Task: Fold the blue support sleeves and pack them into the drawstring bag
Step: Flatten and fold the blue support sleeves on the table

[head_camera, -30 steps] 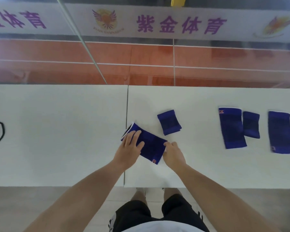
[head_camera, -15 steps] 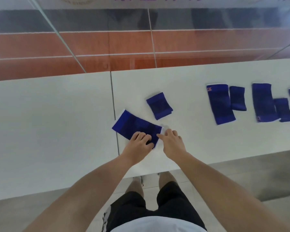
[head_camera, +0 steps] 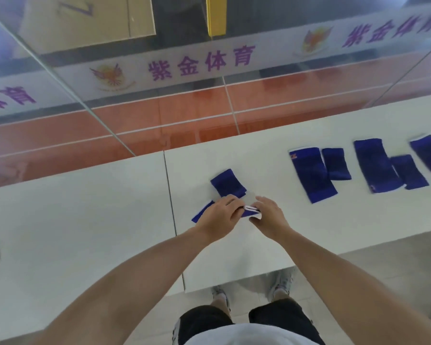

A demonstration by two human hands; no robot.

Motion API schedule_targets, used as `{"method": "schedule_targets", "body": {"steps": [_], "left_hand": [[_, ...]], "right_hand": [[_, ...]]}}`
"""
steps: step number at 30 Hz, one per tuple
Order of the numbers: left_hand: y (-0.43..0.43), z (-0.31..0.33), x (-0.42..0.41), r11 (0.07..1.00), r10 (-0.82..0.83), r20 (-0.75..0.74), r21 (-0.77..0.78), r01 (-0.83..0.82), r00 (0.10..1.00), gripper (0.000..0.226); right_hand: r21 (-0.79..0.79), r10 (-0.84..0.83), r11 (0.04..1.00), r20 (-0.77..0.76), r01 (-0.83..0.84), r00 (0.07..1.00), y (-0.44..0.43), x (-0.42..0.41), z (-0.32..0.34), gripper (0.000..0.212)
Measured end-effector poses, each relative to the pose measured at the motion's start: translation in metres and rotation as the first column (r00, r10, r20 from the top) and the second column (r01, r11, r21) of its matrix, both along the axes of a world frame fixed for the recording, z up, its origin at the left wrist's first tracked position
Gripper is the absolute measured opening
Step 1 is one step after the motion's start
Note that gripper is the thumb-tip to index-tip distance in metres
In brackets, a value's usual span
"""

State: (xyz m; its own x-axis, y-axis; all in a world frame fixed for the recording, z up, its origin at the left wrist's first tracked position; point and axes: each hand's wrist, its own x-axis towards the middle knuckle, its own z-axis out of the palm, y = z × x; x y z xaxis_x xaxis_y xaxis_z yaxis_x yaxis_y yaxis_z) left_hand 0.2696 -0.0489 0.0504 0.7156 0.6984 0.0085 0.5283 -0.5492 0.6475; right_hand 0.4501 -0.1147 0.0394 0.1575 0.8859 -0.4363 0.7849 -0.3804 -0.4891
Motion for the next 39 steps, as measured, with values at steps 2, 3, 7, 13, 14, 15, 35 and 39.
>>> {"method": "schedule_targets", "body": {"steps": [2,3,7,13,14,15,35,39], "left_hand": [[0.01,0.017,0.022,1.0,0.017,0.0,0.012,-0.017,1.0,0.019],[0.014,0.025,0.034,0.999,0.037,-0.001,0.028,-0.037,0.999,0.018],[0.027,0.063,0.086,0.99,0.126,-0.018,0.069,-0.125,0.992,0.024],[0.03,0.101,0.167,0.974,0.227,-0.034,0.012,-0.227,0.973,0.023],[0.031,0.106,0.181,0.966,0.257,-0.04,-0.009,-0.257,0.966,0.024],[0.032,0.111,0.195,0.957,0.288,-0.041,-0.022,-0.289,0.957,0.024],[0.086,-0.006,0.326,0.832,0.498,-0.184,-0.174,-0.526,0.848,0.012],[0.091,-0.04,0.329,0.829,0.475,-0.256,-0.19,-0.526,0.842,0.009]], "right_hand": [[-0.01,-0.171,0.985,-0.184,0.172,0.968,0.014,0.018,0.015,0.015],[-0.023,-0.249,0.968,-0.26,0.251,0.933,0.02,0.028,0.021,0.014],[-0.083,-0.423,0.894,-0.478,0.44,0.77,0.035,0.083,0.044,0.03],[-0.2,-0.43,0.886,-0.694,0.419,0.578,0.04,0.17,0.066,0.041],[-0.217,-0.425,0.894,-0.688,0.392,0.589,0.041,0.183,0.065,0.04],[-0.233,-0.415,0.904,-0.678,0.358,0.606,0.041,0.194,0.067,0.037],[-0.408,-0.476,0.858,-0.398,0.313,0.784,-0.014,0.326,-0.004,0.01],[-0.459,-0.493,0.822,-0.281,0.336,0.823,-0.018,0.326,-0.029,0.01]]}}
